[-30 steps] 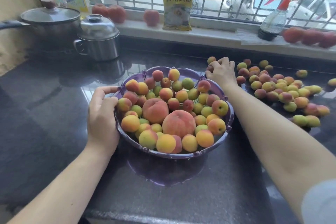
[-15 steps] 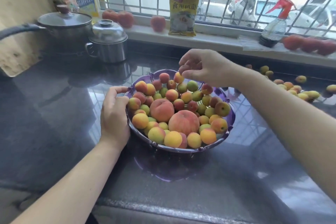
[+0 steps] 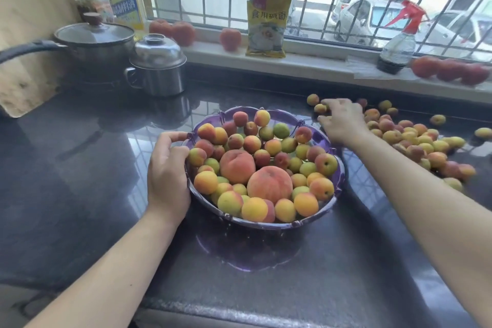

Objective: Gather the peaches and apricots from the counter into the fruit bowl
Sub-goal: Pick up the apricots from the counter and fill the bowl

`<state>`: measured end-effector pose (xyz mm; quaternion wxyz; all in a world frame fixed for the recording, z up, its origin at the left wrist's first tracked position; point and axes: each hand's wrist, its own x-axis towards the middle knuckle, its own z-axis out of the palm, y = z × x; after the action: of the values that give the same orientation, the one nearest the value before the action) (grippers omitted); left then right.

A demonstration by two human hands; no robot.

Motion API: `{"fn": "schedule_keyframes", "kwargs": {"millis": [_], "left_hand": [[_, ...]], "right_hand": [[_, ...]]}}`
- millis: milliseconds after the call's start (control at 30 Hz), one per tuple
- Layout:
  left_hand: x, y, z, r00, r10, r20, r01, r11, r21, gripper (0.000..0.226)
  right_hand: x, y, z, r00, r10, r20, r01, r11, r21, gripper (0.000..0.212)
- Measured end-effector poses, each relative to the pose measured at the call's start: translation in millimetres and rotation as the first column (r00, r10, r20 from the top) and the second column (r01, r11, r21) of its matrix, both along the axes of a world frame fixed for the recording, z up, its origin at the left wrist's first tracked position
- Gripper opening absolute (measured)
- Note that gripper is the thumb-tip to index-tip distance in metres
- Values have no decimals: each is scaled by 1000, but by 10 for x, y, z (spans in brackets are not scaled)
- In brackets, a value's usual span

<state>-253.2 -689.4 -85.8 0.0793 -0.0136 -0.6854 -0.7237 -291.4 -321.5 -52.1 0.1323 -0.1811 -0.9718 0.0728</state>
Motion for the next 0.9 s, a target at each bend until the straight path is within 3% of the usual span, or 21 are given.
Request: {"fn": "schedule_keyframes", "kwargs": {"millis": [67,300,433,533,600,667,767,833,900], "left_hand": [[-4,0,1,1000,-7,-8,7,1000,3,25],[-1,14,4,1000,-3,-13,3,1000,9,21],[23,10,19,1000,-12,5,11,1000,14,21],[16,17,30,1000,-17,6,17,1000,11,20],[13,11,26,1000,-11,11,10,1000,8,20],[16,11,25,1000,-10,11,10,1000,5,20],[30,13,37,1000,-7,6,7,1000,7,21],[33,8,36,1000,-3,5,3,1000,5,21],[29,6,29,1000,3,0,-3,1000,6,22]], "right_hand": [[51,129,-346,998,-6,66,-1,995,96,48],[137,105,-451,985,47,-165,-41,998,36,30],[204,-18,-274,945,70,-318,-134,974,-184,29],[308,-259,231,869,57,-491,-300,850,-433,26],[412,-528,606,856,258,-447,-471,745,-472,25],[485,-850,804,828,512,-229,-561,740,-371,25],[424,-1150,704,776,630,25,-617,768,-172,23],[369,-1159,595,781,624,2,-616,772,-157,20],[361,-1018,570,817,551,-173,-576,766,-286,16]]}}
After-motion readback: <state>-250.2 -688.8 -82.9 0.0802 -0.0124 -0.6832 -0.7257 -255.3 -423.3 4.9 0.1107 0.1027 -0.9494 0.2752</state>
